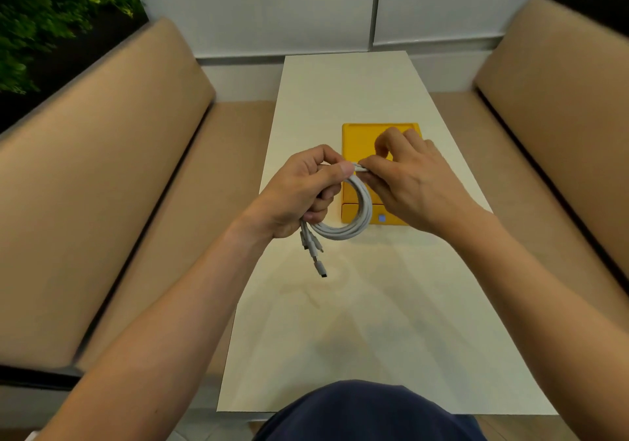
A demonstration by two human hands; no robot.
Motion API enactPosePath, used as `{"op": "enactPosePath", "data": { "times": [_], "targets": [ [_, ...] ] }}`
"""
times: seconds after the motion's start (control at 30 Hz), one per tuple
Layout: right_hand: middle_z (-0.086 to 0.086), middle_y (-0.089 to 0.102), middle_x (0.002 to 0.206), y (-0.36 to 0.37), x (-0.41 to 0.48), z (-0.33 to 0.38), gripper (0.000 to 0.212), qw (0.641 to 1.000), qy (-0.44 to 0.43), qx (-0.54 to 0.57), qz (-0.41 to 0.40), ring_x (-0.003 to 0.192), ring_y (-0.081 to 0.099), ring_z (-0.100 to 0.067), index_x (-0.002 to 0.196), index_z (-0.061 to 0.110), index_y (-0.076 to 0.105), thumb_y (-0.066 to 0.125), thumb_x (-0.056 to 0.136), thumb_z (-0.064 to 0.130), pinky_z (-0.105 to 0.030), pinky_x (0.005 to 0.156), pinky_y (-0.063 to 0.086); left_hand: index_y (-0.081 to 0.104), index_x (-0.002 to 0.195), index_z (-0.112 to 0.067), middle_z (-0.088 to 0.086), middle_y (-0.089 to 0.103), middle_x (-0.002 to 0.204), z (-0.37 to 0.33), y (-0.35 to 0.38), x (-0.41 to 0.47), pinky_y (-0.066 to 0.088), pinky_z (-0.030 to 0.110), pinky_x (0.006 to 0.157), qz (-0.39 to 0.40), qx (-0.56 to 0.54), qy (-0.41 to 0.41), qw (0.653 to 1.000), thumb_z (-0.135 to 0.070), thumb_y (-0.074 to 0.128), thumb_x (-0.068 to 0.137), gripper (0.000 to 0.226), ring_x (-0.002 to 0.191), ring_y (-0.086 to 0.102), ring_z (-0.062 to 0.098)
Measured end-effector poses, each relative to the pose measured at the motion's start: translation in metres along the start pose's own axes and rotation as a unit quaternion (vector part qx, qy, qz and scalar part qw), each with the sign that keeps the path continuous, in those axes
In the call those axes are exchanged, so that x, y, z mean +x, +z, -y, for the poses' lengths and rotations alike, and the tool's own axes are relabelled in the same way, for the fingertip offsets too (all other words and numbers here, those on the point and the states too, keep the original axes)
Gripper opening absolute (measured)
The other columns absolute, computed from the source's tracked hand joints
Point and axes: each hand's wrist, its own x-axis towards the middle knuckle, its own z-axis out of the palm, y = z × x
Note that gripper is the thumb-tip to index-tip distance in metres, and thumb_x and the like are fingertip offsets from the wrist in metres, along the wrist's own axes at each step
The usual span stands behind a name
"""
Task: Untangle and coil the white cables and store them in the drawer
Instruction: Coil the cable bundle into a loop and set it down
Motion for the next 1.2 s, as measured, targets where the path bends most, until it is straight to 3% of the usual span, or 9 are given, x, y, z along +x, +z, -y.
{"op": "enactPosePath", "data": {
  "times": [0.13, 0.23, 0.4, 0.57, 0.67, 0.77, 0.93, 1.1, 1.2],
  "targets": [
    [-0.005, 0.046, 0.091, -0.002, 0.005, 0.005, 0.036, 0.985, 0.066, 0.132, 0.091, 0.072, 0.045, -0.025, 0.108, 0.01, 0.073, 0.049, 0.106, 0.037, -0.035, 0.061, 0.035, 0.049, 0.106, -0.015, 0.0, 0.039, 0.058, 0.0, 0.001, 0.002, 0.018, 0.02, 0.04, -0.011, 0.008, -0.001, 1.0, -0.017, 0.058, 0.104, 0.01, 0.04, 0.02, 0.01],
    [-0.004, 0.052, 0.088, -0.001, 0.007, 0.008, 0.029, 0.971, 0.099, 0.174, 0.132, 0.073, 0.046, -0.021, 0.105, 0.01, 0.076, 0.055, 0.106, 0.03, -0.033, 0.065, 0.032, 0.053, 0.095, -0.014, 0.001, 0.04, 0.056, 0.0, 0.003, 0.003, 0.019, 0.019, 0.04, -0.006, 0.014, 0.004, 1.0, -0.015, 0.057, 0.105, 0.011, 0.039, 0.02, 0.01],
    [0.001, 0.065, 0.085, 0.0, 0.0, 0.011, 0.023, 0.928, 0.167, 0.308, 0.128, 0.072, 0.058, -0.016, 0.101, 0.019, 0.081, 0.064, 0.101, 0.035, -0.038, 0.066, 0.048, 0.052, 0.093, -0.01, 0.005, 0.041, 0.057, -0.001, 0.003, 0.005, 0.019, 0.019, 0.04, -0.001, 0.012, 0.004, 1.0, -0.015, 0.058, 0.105, 0.014, 0.04, 0.018, 0.011],
    [0.002, 0.077, 0.08, 0.005, -0.005, 0.013, 0.023, 0.898, 0.204, 0.367, 0.131, 0.07, 0.071, -0.014, 0.094, 0.018, 0.081, 0.065, 0.1, 0.033, -0.03, 0.063, 0.055, 0.053, 0.086, -0.012, 0.007, 0.042, 0.057, 0.0, 0.006, 0.008, 0.019, 0.018, 0.04, -0.026, 0.03, 0.009, 0.999, -0.016, 0.06, 0.104, 0.02, 0.039, 0.018, 0.012],
    [-0.005, 0.08, 0.088, 0.005, -0.009, 0.018, 0.022, 0.821, 0.253, 0.5, 0.11, 0.079, 0.076, -0.013, 0.102, 0.008, 0.08, 0.063, 0.102, 0.023, -0.018, 0.068, 0.056, 0.054, 0.085, -0.011, 0.015, 0.05, 0.062, -0.004, 0.008, 0.009, 0.02, 0.018, 0.04, -0.041, 0.026, 0.021, 0.999, -0.015, 0.061, 0.103, 0.02, 0.038, 0.02, 0.013],
    [-0.009, 0.08, 0.092, 0.006, -0.011, 0.024, 0.022, 0.744, 0.296, 0.592, 0.087, 0.083, 0.077, -0.02, 0.106, 0.006, 0.078, 0.061, 0.102, 0.019, -0.025, 0.073, 0.061, 0.055, 0.086, -0.009, 0.018, 0.056, 0.07, -0.008, 0.009, 0.01, 0.019, 0.02, 0.04, -0.05, 0.031, 0.038, 0.998, -0.014, 0.062, 0.102, 0.019, 0.043, 0.021, 0.017],
    [-0.008, 0.08, 0.095, 0.007, -0.014, 0.03, 0.021, 0.685, 0.332, 0.646, 0.064, 0.089, 0.078, -0.025, 0.105, 0.01, 0.076, 0.056, 0.103, 0.018, -0.031, 0.079, 0.063, 0.058, 0.087, -0.007, -0.012, 0.05, 0.067, -0.01, 0.009, 0.012, 0.02, 0.026, 0.042, -0.061, 0.067, 0.054, 0.994, -0.017, 0.066, 0.101, 0.019, 0.065, 0.017, 0.039],
    [-0.005, 0.079, 0.09, 0.01, -0.02, 0.037, 0.022, 0.593, 0.362, 0.719, 0.036, 0.08, 0.076, -0.019, 0.108, 0.008, 0.073, 0.052, 0.105, 0.015, -0.024, 0.071, 0.061, 0.059, 0.083, -0.012, -0.009, 0.049, 0.069, -0.01, 0.01, 0.013, 0.02, 0.025, 0.042, -0.05, 0.047, 0.05, 0.996, -0.017, 0.066, 0.1, 0.02, 0.068, 0.016, 0.039],
    [-0.004, 0.078, 0.086, 0.015, -0.021, 0.041, 0.021, 0.594, 0.366, 0.716, -0.019, 0.076, 0.074, -0.017, 0.106, 0.008, 0.073, 0.053, 0.104, 0.012, -0.024, 0.073, 0.061, 0.059, 0.082, -0.013, -0.005, 0.049, 0.072, -0.009, 0.011, 0.015, 0.021, 0.024, 0.042, -0.049, 0.049, 0.046, 0.997, -0.017, 0.067, 0.1, 0.02, 0.068, 0.016, 0.041]
  ]
}}
